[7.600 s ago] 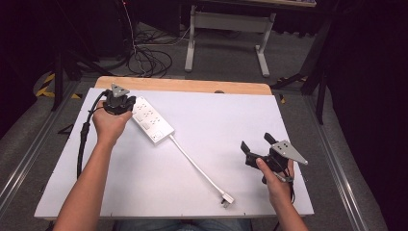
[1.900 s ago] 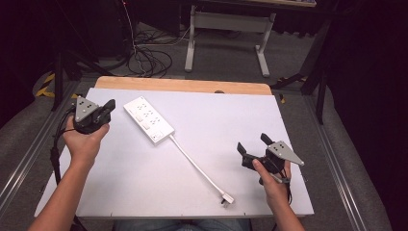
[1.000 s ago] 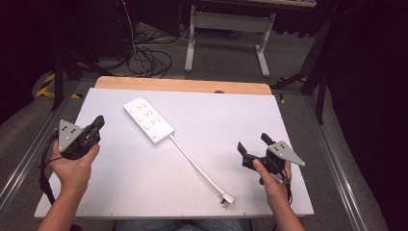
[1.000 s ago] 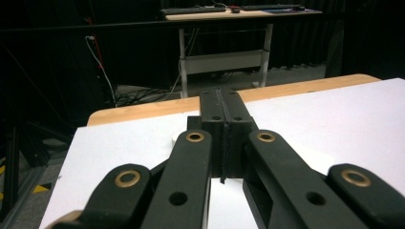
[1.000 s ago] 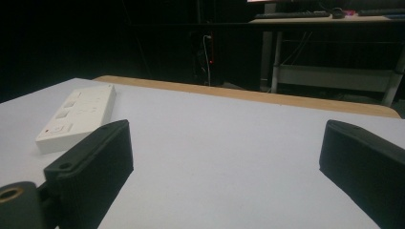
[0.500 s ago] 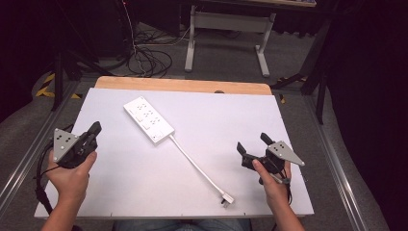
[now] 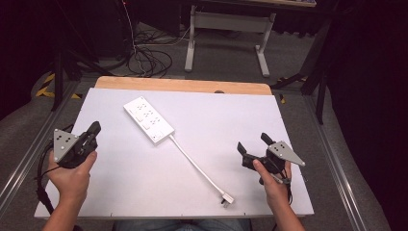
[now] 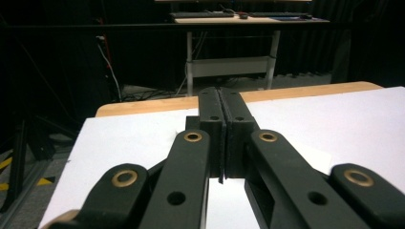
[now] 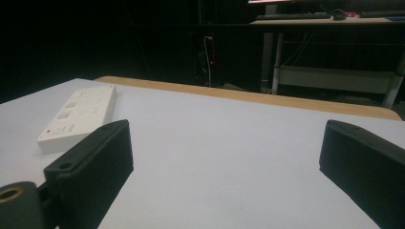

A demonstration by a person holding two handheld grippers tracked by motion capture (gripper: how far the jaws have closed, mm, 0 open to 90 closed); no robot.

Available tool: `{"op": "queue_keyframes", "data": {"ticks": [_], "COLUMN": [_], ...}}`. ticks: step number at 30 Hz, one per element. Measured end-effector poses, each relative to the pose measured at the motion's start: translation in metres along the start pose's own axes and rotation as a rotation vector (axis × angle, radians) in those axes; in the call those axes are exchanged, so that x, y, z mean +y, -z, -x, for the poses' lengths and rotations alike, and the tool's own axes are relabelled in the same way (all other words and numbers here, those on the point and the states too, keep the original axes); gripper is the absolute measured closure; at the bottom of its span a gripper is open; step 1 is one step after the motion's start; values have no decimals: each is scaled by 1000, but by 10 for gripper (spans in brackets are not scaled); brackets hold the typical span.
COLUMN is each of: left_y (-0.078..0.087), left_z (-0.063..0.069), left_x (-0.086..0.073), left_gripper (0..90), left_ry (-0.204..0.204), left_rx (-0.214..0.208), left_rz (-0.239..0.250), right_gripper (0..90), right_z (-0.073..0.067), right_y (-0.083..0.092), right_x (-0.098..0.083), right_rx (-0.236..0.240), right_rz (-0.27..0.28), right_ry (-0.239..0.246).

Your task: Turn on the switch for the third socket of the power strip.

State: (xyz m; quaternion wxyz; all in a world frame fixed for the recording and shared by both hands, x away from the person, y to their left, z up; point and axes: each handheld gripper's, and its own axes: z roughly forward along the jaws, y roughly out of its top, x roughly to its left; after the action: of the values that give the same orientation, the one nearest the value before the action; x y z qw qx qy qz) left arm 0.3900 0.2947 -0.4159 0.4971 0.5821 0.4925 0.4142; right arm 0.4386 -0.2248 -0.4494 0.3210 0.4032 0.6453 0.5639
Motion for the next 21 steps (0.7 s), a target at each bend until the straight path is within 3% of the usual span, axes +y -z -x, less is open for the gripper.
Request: {"op": "queue_keyframes", "data": {"ticks": [6,14,21], "left_y": [4,6,9], "left_z": [-8,-8,-9], "left_x": [-1,-1,-2], "left_gripper": [868,815,588], "left_ry": [19,25,48], "left_rx": [28,44,59], "left_rz": [5,22,22], "right_gripper": [47,47,47], "right_z": [1,0,0], "right_y": [1,1,1], "right_x": [0,0,0], "right_rx": [-1,-1,-2], "right_rz": [0,2,0], "right_ry": [0,-1,0]}}
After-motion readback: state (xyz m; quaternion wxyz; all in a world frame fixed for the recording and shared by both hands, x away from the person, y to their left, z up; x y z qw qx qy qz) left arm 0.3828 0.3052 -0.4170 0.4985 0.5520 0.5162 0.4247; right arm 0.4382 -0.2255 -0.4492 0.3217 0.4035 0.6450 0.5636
